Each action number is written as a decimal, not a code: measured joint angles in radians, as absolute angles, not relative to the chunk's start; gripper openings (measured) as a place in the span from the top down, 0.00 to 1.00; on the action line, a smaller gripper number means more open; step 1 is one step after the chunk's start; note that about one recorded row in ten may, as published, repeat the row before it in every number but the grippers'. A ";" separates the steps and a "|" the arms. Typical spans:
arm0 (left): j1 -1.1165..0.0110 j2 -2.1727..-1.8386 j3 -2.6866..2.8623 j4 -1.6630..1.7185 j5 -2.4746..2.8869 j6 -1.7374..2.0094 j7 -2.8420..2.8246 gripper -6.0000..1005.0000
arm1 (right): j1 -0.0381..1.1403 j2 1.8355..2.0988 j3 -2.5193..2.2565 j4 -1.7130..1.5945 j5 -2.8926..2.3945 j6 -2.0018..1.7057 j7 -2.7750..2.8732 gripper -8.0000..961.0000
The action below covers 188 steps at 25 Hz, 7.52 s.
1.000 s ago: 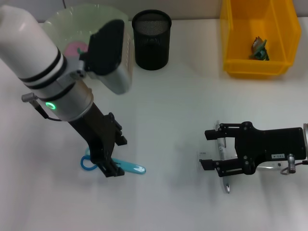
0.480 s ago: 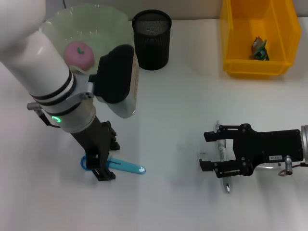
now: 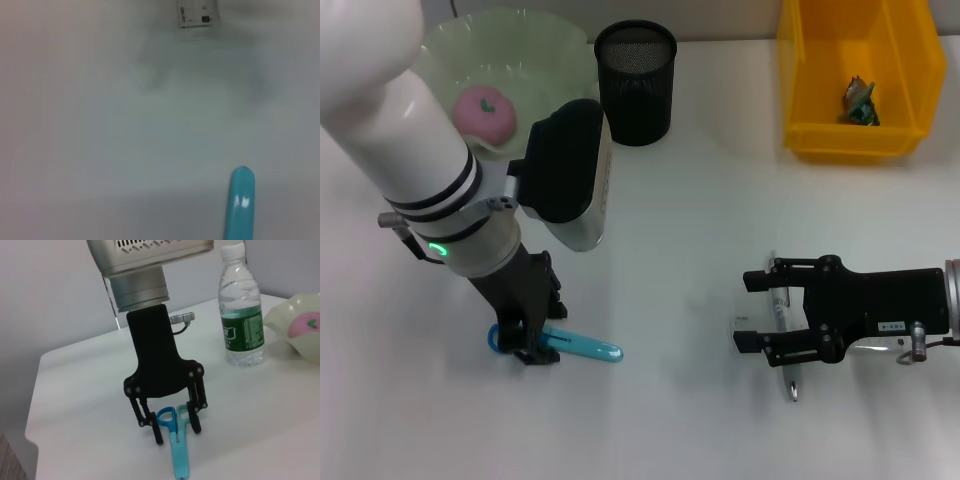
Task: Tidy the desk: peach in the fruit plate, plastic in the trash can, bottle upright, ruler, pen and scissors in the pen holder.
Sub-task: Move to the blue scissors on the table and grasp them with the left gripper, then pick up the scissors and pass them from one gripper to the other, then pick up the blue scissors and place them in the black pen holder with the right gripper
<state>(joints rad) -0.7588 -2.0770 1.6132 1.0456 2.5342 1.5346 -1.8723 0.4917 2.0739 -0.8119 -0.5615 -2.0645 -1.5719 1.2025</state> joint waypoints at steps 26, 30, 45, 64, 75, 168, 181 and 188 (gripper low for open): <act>-0.758 -2.075 1.639 1.049 2.548 1.527 -1.872 0.68 | 0.494 2.074 -0.809 -0.564 -2.059 -1.572 1.219 0.17; -0.761 -2.075 1.641 1.044 2.548 1.525 -1.871 0.68 | 0.494 2.074 -0.808 -0.564 -2.058 -1.571 1.225 0.17; -0.748 -2.077 1.662 1.065 2.546 1.508 -1.872 0.72 | 0.494 2.074 -0.807 -0.565 -2.057 -1.569 1.226 0.17; -0.647 -2.068 1.118 0.973 2.031 1.549 -1.795 0.75 | 0.437 2.075 -0.550 -0.562 -2.049 -1.632 1.096 0.17; -0.634 -2.076 1.038 0.710 1.600 1.547 -1.706 0.75 | 0.431 2.077 -0.544 -0.459 -1.958 -1.640 0.894 0.18; -0.690 -2.082 0.133 -0.345 1.714 1.446 -1.373 0.78 | 0.664 2.092 -0.339 0.239 -1.574 -1.520 -0.047 0.91; -0.638 -2.080 0.120 -0.227 1.780 1.482 -1.145 0.76 | 0.657 2.085 -0.283 0.094 -1.575 -1.522 0.289 0.91; -0.598 -2.078 0.134 -0.171 1.799 1.487 -0.912 0.54 | 0.692 2.080 -0.414 -0.257 -1.589 -1.430 0.944 0.91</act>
